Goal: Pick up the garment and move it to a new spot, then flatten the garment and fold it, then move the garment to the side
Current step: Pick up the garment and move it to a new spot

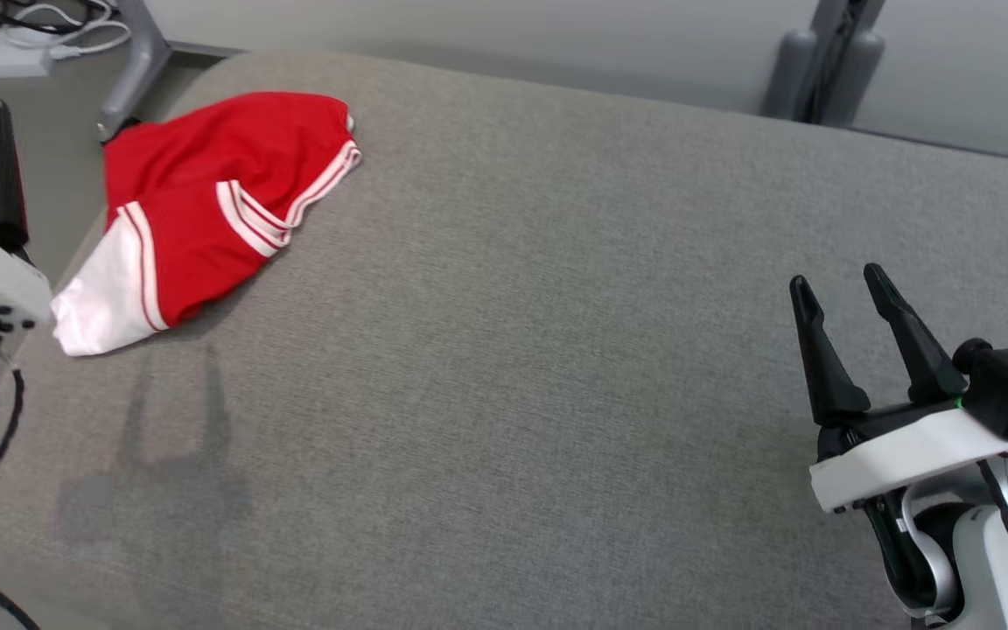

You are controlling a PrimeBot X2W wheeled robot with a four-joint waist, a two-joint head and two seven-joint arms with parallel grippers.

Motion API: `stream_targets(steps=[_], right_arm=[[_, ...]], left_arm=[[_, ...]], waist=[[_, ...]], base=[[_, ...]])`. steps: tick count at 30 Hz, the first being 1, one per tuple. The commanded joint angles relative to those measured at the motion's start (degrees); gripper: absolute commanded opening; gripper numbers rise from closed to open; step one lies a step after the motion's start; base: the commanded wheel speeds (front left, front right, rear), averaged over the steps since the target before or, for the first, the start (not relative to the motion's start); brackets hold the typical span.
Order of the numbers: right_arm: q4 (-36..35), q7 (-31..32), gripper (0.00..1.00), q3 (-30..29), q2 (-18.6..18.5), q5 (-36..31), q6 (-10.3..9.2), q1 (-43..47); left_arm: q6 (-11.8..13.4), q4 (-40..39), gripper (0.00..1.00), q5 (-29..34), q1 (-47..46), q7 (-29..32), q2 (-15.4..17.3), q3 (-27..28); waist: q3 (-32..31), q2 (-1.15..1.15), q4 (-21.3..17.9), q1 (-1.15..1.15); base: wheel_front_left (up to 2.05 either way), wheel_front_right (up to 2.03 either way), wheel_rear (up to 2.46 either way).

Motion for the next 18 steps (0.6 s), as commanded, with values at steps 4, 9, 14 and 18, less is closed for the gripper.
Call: stream_targets(steps=[4, 9, 14, 18], right_arm=[[-1.8, 0.8, 1.00, -0.2, -0.3, -1.2, 0.01, -2.8], [-4.0, 1.7, 1.00, 0.3, -0.3, -2.6, 0.01, -5.8], [-5.3, 2.2, 1.00, 0.5, -0.3, -3.1, 0.01, -6.8], [-5.8, 2.0, 1.00, 0.1, -0.3, -3.5, 0.01, -6.8]], left_arm=[[-1.7, 7.7, 1.00, -2.0, -8.1, 3.8, 0.0, 0.1], [-2.8, 19.1, 1.00, -3.2, -15.1, 8.0, 1.1, 0.0], [-3.0, 25.3, 1.00, -2.6, -17.9, 8.8, 1.9, -0.3], [-4.0, 30.1, 1.00, -3.3, -19.9, 10.3, 2.0, -0.7]], waist=[[7.7, 0.00, -6.6, 0.00], [14.0, 0.00, -11.1, 0.00], [17.9, 0.00, -13.4, 0.00], [20.1, 0.00, -14.4, 0.00]], base=[[0.00, 0.00, 0.00], [0.00, 0.00, 0.00], [0.00, 0.00, 0.00], [0.00, 0.00, 0.00]])
